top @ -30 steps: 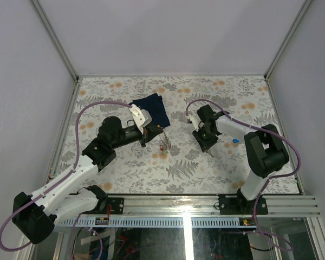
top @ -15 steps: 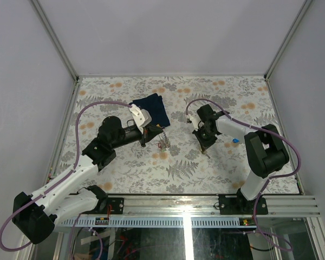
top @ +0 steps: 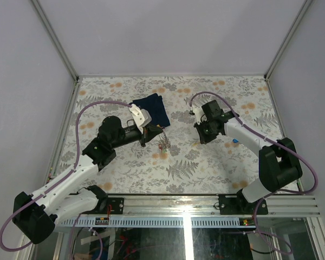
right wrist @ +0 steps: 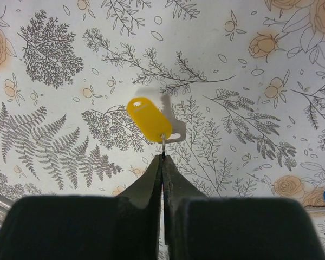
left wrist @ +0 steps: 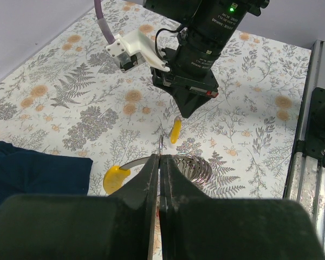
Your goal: Put the keys on the keyring
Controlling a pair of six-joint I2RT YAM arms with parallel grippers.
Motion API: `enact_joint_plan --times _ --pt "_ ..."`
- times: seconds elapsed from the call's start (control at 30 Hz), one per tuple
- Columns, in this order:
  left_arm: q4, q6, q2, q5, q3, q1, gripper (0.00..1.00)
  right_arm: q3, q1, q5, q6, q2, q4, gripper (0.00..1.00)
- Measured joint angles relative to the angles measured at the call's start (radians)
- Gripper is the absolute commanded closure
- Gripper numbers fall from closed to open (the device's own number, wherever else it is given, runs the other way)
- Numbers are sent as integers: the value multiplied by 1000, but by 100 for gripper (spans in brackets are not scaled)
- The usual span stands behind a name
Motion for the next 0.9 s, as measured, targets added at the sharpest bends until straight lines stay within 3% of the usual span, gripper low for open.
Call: enact_joint_plan --times 0.4,0.63,0.9 --pt "4 -10 0 1 -5 0 100 -64 0 -79 87 -64 22 100" --pt "4 -13 0 1 -5 0 100 -61 3 -264 133 -75 -12 100" --pt "4 -14 4 4 -5 0 100 -32 11 -317 159 -85 -232 100"
